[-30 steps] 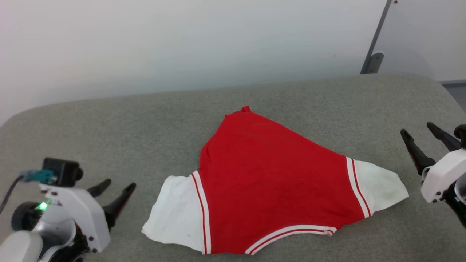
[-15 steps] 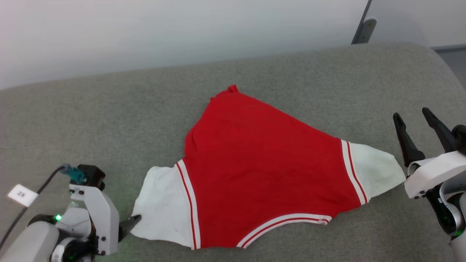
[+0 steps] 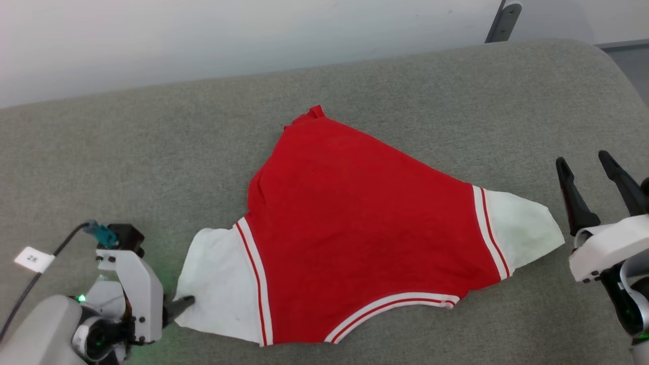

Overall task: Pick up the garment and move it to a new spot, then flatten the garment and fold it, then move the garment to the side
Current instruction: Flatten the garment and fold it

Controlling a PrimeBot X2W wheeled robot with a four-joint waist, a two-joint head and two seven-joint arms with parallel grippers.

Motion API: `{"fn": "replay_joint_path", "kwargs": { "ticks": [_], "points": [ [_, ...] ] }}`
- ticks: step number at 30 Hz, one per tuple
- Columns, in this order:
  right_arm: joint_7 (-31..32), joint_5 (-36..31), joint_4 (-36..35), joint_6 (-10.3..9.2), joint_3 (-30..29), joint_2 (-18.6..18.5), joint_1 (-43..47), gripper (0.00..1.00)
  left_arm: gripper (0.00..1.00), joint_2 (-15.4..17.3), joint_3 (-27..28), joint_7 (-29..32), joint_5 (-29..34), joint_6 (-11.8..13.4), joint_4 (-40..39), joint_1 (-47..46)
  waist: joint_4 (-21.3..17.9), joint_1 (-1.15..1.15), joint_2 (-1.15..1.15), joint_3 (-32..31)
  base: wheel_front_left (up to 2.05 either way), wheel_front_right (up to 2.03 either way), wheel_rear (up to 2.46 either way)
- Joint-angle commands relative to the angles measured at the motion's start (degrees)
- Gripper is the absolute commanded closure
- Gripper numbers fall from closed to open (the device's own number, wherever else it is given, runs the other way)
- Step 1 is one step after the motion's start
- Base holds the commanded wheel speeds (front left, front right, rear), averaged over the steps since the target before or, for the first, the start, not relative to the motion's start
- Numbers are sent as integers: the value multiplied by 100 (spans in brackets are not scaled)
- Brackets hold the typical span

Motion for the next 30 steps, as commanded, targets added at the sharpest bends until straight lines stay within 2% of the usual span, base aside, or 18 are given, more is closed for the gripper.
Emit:
{"fn": "replay_joint_path", "kwargs": {
  "ticks": [1, 2, 3, 5, 12, 18, 25, 30],
  "points": [
    [47, -38, -36, -11, -62, -2, 119, 0, 52, -158, -197, 179, -29, 40, 291, 296, 14, 0, 0, 9, 0, 0, 0],
    [144, -21, -59, -11, -74, -1, 136, 0, 94, -226, -211, 234, -112, 11, 303, 313, 26, 0, 0, 15, 0, 0, 0],
    [237, 7, -105, -10, -71, -12, 150, 0, 100, -288, -226, 332, -192, -5, 318, 326, 35, 0, 0, 25, 0, 0, 0],
    [509, 77, -106, -11, -102, -58, 204, 0, 100, -265, -284, 395, -143, -7, 305, 302, 51, 0, 0, 53, 0, 0, 0],
    [1572, 591, 105, -11, 6, -223, 109, 0, 100, -40, -74, 22, 23, 125, 327, 35, 118, 0, 0, 154, 0, 0, 0],
    [2319, 1095, 513, -11, 203, -576, 18, 0, 100, 53, -12, -182, 71, 119, 399, -36, 229, 0, 0, 203, 0, 0, 0],
    [2807, 1561, 1143, -10, 406, -939, -207, 0, 100, 3, -90, -276, 49, 16, 420, -56, 369, 0, 0, 221, 0, 0, 0],
    [3055, 1814, 1644, -10, 591, -1014, -404, 0, 100, -36, -172, -315, 54, -31, 437, -103, 439, 0, 0, 215, 0, 0, 0]
  ]
}}
